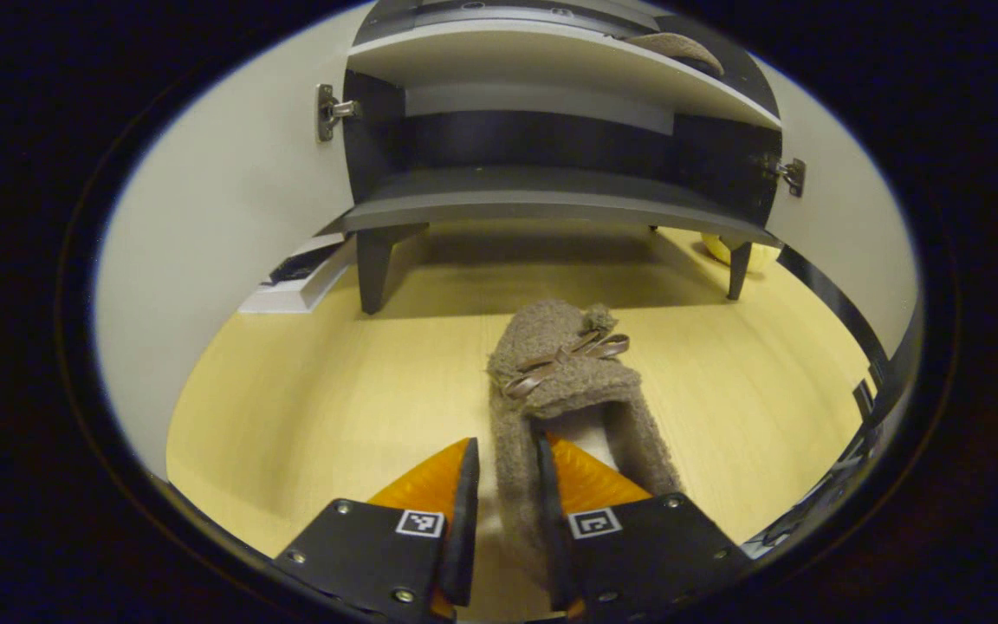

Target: Grab one shoe with the right hand and put it into the shoe cabinet, grab the other shoe with the left hand and put it into the shoe cabinet; then close the right door with the right hand and the left door with the left hand.

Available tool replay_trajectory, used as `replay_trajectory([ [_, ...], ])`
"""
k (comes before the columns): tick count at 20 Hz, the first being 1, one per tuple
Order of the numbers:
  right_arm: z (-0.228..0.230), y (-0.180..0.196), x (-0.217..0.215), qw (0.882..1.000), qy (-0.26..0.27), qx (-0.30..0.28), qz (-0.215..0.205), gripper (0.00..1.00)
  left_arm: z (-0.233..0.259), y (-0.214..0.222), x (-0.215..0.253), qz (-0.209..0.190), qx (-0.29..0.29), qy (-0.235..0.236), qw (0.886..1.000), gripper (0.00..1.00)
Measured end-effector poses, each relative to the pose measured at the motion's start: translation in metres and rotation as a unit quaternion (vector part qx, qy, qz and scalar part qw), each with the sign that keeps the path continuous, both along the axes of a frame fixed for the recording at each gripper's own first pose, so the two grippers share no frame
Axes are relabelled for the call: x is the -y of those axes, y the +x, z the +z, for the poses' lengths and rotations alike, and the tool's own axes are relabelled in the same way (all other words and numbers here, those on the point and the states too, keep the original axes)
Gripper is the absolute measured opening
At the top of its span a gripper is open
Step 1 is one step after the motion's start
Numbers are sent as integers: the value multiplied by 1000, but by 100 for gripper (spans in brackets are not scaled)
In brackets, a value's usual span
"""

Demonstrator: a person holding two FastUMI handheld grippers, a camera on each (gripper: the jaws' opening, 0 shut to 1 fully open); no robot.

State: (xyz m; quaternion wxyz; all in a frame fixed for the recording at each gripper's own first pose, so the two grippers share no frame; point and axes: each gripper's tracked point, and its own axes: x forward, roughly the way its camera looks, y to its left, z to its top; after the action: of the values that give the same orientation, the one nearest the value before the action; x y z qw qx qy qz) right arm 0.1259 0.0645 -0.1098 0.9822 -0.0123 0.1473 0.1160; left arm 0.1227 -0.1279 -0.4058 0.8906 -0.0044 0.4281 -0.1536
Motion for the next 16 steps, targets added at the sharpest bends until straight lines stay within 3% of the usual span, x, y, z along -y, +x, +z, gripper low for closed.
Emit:
replay_trajectory([
  [1, 0, -1, -1, 1000, 0, -3, 2, 99, 1, 0, -1, 2, -1, 6, 1000, 18],
  [2, 0, -2, -2, 1000, 1, -3, 4, 99, 3, 3, -1, -1, 10, 20, 1000, 17],
  [4, 1, -3, -5, 1000, 3, -2, 9, 99, 7, 7, -1, -1, 26, 22, 999, 5],
  [8, 6, -8, -8, 1000, -5, 2, 23, 98, 16, 16, -6, 28, 33, -8, 999, 2],
  [11, 10, -12, -7, 1000, -4, 7, 30, 98, 29, 26, -11, 40, 50, -3, 998, 2],
  [16, 12, -17, -3, 999, 10, 7, 31, 99, 87, 27, -18, 53, 92, -13, 994, 2],
])
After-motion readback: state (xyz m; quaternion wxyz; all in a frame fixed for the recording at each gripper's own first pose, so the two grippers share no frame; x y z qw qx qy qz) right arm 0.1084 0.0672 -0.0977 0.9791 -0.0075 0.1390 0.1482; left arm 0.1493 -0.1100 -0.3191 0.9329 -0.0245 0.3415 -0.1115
